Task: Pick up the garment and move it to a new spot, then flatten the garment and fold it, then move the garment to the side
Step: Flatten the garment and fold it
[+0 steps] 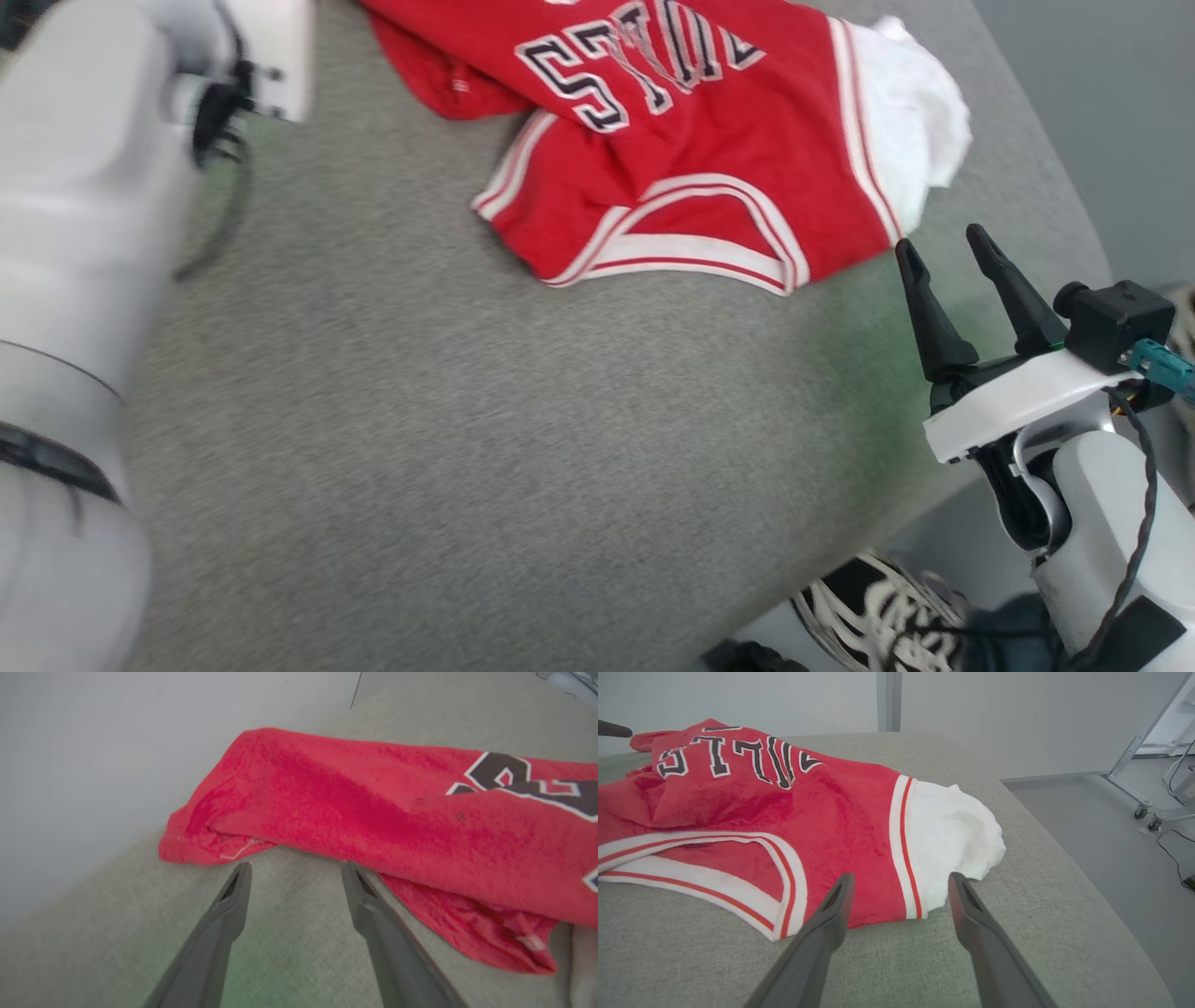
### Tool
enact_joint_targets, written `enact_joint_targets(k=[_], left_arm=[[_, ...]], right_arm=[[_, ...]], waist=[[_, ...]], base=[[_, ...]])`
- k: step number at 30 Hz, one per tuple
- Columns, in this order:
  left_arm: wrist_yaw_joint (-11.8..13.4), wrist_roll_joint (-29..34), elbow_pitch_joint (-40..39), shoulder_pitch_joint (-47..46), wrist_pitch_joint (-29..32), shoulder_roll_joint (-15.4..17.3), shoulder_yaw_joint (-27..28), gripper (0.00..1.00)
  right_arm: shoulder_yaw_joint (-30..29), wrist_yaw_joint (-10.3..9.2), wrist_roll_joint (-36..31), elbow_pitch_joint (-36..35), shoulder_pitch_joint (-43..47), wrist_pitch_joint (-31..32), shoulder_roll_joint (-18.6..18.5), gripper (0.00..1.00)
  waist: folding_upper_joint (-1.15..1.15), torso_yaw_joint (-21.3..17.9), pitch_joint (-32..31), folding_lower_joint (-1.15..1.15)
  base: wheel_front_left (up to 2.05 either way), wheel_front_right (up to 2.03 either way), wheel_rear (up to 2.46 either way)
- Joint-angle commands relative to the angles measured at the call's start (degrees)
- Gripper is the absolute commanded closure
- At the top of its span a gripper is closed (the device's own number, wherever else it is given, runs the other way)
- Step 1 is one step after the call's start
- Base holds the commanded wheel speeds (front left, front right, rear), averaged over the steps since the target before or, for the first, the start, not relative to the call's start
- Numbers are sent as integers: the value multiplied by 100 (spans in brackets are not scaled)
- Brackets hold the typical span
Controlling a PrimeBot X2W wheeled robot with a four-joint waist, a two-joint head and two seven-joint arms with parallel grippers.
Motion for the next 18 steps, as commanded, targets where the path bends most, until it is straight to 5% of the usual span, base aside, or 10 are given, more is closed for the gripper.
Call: enact_joint_targets(k=[1, 9, 18], left_arm=[[-15, -225, -168, 237, 324, -84, -47, 0], [-15, -1778, -2593, 1025, 2837, 275, -711, 0], [63, -2275, -2964, 1221, 3233, 312, -686, 0]], right_arm=[[-14, -4, -44, -18, 60, -11, -18, 0], [26, -4, -70, -92, 73, -12, -114, 0], [93, -4, 31, -88, 82, -12, 15, 0]], waist=[[0, 195, -179, 0], [0, 460, -347, 0], [0, 152, -206, 0]], base=[[0, 0, 0], [0, 0, 0], [0, 0, 0]])
